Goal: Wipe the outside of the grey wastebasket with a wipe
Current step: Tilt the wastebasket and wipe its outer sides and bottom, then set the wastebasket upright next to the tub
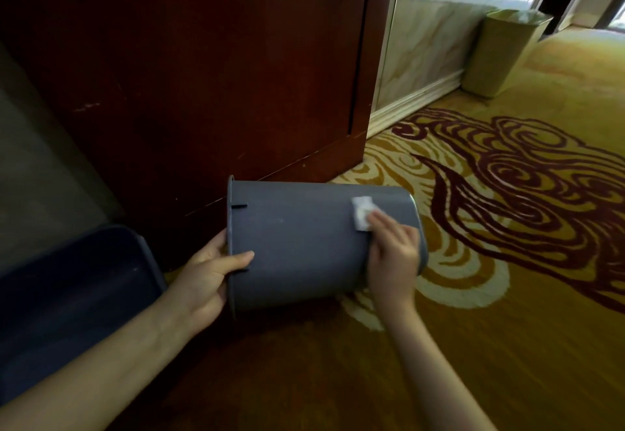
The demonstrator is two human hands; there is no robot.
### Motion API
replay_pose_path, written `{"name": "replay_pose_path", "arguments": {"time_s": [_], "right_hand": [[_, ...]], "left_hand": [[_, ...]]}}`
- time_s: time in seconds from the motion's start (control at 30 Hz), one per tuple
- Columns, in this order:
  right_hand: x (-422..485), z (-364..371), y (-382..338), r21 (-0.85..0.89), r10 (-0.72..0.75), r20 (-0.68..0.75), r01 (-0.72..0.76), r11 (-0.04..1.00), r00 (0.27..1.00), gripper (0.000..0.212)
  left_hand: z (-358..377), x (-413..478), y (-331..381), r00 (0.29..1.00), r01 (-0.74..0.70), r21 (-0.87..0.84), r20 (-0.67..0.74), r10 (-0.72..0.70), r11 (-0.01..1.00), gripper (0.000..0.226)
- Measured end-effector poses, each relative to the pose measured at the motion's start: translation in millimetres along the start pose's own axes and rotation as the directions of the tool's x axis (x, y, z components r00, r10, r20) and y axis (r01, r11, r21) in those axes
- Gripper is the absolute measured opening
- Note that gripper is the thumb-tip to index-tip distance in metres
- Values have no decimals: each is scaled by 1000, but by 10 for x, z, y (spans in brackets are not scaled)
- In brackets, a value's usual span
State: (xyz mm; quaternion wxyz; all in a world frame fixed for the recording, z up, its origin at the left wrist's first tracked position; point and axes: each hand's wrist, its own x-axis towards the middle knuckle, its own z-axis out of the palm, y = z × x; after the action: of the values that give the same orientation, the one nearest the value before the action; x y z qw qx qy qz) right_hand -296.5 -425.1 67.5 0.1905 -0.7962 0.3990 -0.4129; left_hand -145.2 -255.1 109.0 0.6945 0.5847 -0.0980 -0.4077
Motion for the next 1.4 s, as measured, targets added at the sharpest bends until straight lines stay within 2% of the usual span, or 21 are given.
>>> {"name": "replay_pose_path", "arguments": {"time_s": [0.07,0.13,0.2,0.23,0.27,0.37,0.47,0.57,0.7,0.77,0.87,0.93,0.97,1.0,1.07,1.1,1.2,1.27,1.3,1.37,1.4], "right_hand": [[132,-164,352,3,193,-57,-193,981,980,32],[192,-270,625,133,438,-18,-432,892,899,26],[148,-368,756,347,654,168,-665,661,738,24],[93,-421,793,420,690,263,-724,547,674,22],[34,-474,805,448,688,325,-746,492,649,20],[-68,-625,717,483,656,389,-750,453,647,17],[-14,-751,476,543,587,478,-745,387,653,26],[120,-777,188,579,472,613,-767,277,633,26],[278,-681,-173,549,412,732,-828,116,543,13],[286,-637,-316,541,375,732,-820,187,568,21],[283,-593,-504,528,299,646,-694,490,703,36],[323,-598,-602,480,207,499,-467,743,842,37],[360,-606,-638,435,114,443,-325,840,889,39],[404,-607,-652,378,9,428,-188,906,904,44],[492,-581,-636,227,-140,478,32,973,867,51],[536,-550,-613,139,-144,515,84,987,845,51],[695,-396,-577,-15,-51,505,68,998,862,49],[821,-258,-579,-90,-44,450,94,992,892,48],[892,-185,-580,-113,-41,447,101,988,894,48],[1019,-51,-577,-119,10,512,60,991,859,48],[1059,10,-577,-92,49,564,4,996,825,45]], "left_hand": [[35,-5,44,1000,7,10,-8,-7,1000,46],[53,-23,122,1000,-3,55,4,3,998,46],[56,-51,256,997,-69,177,49,61,982,47],[54,-68,351,991,-121,256,85,102,959,46],[52,-89,454,982,-174,336,127,138,926,45],[13,-134,772,940,-310,538,296,169,784,45],[-44,-144,1057,886,-404,679,457,77,614,45],[-133,-110,1218,841,-483,766,541,-19,425,45],[-287,-47,1321,797,-572,788,599,-72,227,45],[-363,-20,1402,774,-599,783,620,-129,166,43],[-556,30,1567,791,-604,797,602,-109,21,48],[-705,47,1635,811,-584,806,578,-87,-91,52],[-773,56,1641,809,-588,798,581,-90,-129,52],[-835,64,1629,803,-595,789,588,-93,-150,51],[-931,71,1570,809,-586,796,584,-59,-151,52],[-964,74,1540,821,-567,811,571,-22,-145,52],[-1021,63,1415,866,-467,875,481,134,-126,64],[-1034,27,1254,887,-348,937,341,312,-35,72],[-1033,5,1156,879,-271,960,217,424,71,72],[-1033,-30,981,839,-131,909,-111,533,395,65],[-1036,-30,916,825,-80,830,-256,504,553,60]]}}
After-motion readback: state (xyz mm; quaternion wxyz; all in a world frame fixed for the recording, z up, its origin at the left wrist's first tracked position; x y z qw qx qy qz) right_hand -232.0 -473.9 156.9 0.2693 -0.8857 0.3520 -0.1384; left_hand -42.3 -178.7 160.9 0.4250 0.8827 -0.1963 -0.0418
